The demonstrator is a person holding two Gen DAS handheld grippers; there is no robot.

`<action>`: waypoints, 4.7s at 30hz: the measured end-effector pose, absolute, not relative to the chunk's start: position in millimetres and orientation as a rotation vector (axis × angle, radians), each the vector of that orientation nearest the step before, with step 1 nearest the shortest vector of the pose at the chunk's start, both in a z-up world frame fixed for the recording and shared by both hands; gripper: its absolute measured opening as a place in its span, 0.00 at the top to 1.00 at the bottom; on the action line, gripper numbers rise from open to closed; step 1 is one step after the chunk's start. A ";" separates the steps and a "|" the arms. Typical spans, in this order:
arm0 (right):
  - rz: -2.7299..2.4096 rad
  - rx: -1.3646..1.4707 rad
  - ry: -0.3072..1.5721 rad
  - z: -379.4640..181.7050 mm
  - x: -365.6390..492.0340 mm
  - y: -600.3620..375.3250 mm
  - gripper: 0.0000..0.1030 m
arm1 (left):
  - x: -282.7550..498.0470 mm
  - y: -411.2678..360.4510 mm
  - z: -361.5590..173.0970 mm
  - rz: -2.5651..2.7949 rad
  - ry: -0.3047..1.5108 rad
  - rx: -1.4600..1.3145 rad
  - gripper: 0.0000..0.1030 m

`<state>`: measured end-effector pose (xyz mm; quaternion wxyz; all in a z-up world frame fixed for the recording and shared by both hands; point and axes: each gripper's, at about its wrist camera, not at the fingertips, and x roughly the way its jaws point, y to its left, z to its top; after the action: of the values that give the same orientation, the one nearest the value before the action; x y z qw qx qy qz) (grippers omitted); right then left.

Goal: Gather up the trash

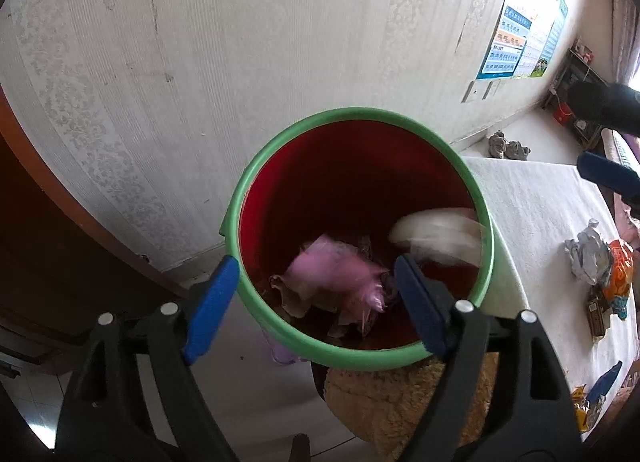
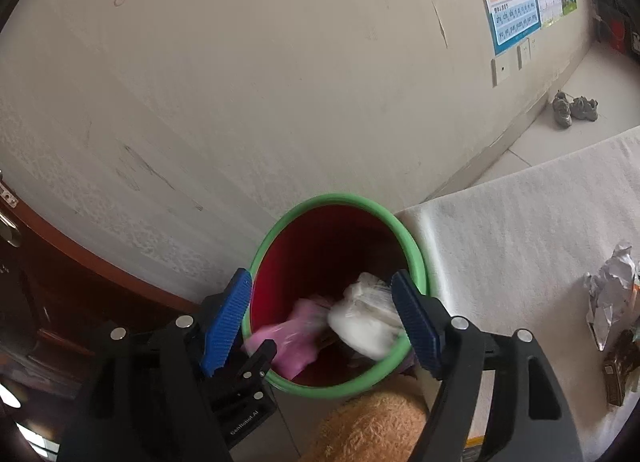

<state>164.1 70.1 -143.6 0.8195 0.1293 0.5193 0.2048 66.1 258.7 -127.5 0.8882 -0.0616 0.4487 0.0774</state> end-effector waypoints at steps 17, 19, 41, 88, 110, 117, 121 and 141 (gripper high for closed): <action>0.047 0.225 1.079 -152.1 95.9 -136.9 0.31 | 60.2 199.1 -113.2 0.065 0.916 -0.080 0.25; -0.047 0.216 1.084 -159.3 93.2 -174.6 0.31 | 59.3 180.3 -112.4 0.035 0.918 -0.054 0.25; 0.007 0.425 1.158 -205.7 90.4 -240.0 0.60 | 107.5 -25.1 -140.6 -0.298 0.961 0.108 0.25; 0.052 0.449 1.068 -172.5 66.1 -226.4 0.60 | 43.2 11.1 -117.0 -0.319 1.002 0.019 0.76; 0.034 0.472 1.074 -176.9 66.0 -231.6 0.59 | 43.5 -5.8 -143.9 -0.358 1.070 0.109 0.28; 0.046 0.475 1.083 -179.5 68.3 -228.5 0.59 | 36.0 -5.1 -161.1 -0.359 1.118 0.104 0.28; 0.046 0.472 1.084 -180.1 68.1 -229.7 0.59 | 33.5 -13.3 -167.1 -0.387 1.125 0.121 0.36; 0.043 0.465 1.084 -180.1 65.7 -228.8 0.59 | 35.3 1.2 -136.5 -0.388 1.048 0.061 0.81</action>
<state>65.7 -228.8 -180.1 0.8310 0.2192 0.5109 0.0202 35.3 1.2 -136.5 0.8474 0.0288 0.4971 -0.1842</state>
